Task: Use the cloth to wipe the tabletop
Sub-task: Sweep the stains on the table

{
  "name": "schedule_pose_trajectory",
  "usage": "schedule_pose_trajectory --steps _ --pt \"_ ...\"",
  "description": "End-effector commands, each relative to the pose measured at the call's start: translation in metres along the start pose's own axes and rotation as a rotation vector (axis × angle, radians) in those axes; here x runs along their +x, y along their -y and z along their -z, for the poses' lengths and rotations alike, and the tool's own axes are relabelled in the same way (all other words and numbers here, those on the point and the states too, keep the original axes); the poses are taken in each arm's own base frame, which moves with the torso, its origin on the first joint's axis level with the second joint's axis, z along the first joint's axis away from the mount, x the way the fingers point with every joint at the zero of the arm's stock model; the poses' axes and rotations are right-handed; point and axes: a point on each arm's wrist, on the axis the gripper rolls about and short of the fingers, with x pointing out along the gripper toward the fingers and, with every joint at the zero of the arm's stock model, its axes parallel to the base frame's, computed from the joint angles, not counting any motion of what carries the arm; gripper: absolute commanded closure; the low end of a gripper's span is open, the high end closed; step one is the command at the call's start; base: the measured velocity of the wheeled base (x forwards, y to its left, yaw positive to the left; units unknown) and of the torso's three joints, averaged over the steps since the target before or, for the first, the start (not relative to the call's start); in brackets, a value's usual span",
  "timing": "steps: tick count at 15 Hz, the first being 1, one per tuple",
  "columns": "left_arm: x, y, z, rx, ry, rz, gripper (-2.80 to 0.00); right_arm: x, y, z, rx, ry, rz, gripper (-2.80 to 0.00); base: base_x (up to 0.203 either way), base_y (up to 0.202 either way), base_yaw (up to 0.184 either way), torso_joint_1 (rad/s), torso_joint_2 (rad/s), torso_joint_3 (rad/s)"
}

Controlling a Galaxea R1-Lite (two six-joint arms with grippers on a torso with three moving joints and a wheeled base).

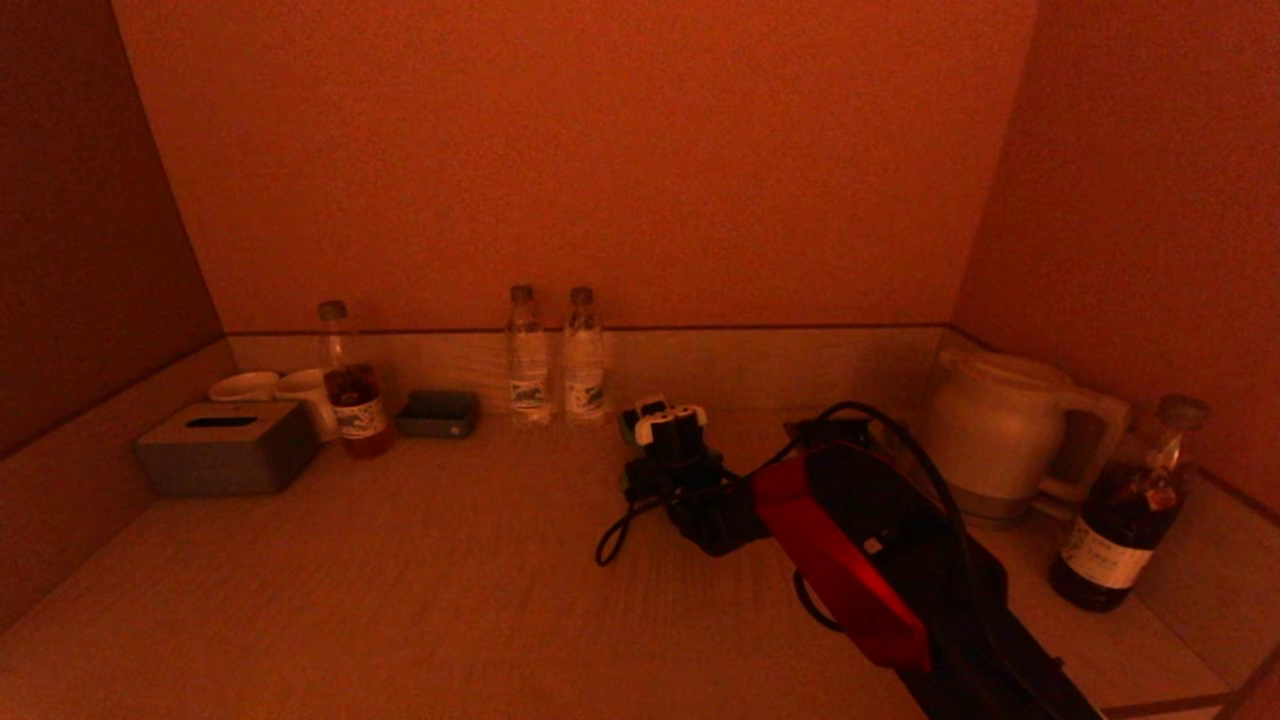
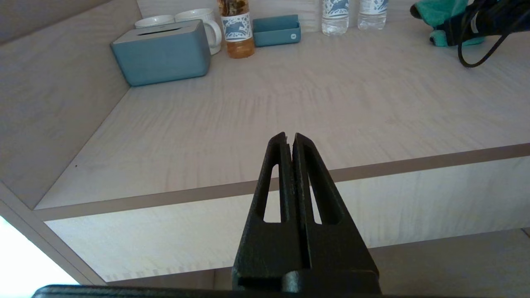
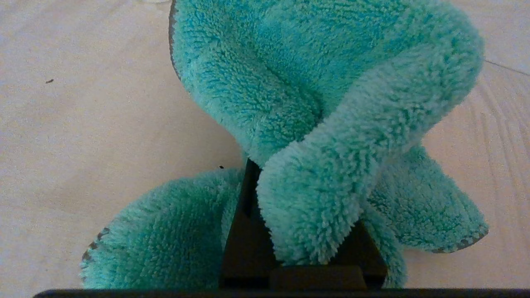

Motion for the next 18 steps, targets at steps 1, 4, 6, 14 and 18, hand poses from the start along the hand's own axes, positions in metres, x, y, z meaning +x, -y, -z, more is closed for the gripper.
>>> schedule_pose_trajectory --steps 1,4,6,14,18 --pt "0.0 0.0 0.0 0.0 0.0 0.0 0.0 0.005 -0.003 0.014 -0.014 -0.029 -0.001 0.0 0.0 0.0 0.0 0.0 0.0 0.0" --pt "0.0 0.0 0.0 0.0 0.0 0.0 0.0 0.006 -0.003 0.015 -0.015 -0.032 -0.001 0.0 0.0 0.0 0.0 0.0 0.0 0.0" --pt "0.0 0.0 0.0 0.0 0.0 0.0 0.0 0.008 -0.004 0.021 -0.021 -0.044 -0.002 0.0 0.0 0.0 0.0 0.0 0.0 0.0" --pt "0.0 0.0 0.0 0.0 0.002 0.001 0.0 -0.001 -0.014 0.015 -0.028 -0.037 -0.021 0.0 0.0 0.0 0.0 0.0 0.0 0.0" --pt "0.0 0.0 0.0 0.0 0.0 0.0 0.0 -0.005 -0.022 0.008 -0.034 -0.019 -0.036 0.0 0.0 0.0 0.0 0.0 0.0 0.0"
